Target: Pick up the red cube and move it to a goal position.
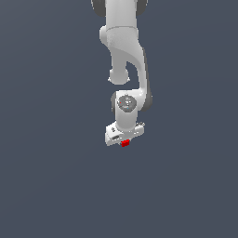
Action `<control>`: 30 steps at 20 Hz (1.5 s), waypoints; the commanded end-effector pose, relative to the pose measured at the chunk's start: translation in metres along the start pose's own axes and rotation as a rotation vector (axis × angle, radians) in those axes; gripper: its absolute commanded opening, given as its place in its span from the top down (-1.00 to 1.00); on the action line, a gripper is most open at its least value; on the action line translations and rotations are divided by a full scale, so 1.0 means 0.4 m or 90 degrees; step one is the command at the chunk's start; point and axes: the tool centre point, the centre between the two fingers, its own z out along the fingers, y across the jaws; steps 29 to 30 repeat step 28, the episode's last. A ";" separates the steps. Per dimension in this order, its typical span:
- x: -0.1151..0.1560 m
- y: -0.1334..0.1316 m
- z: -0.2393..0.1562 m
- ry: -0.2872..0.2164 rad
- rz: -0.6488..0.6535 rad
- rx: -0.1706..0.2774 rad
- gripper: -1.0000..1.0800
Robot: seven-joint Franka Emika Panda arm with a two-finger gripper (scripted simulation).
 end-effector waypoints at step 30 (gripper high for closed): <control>0.021 -0.180 -0.236 0.000 -0.001 -0.001 1.00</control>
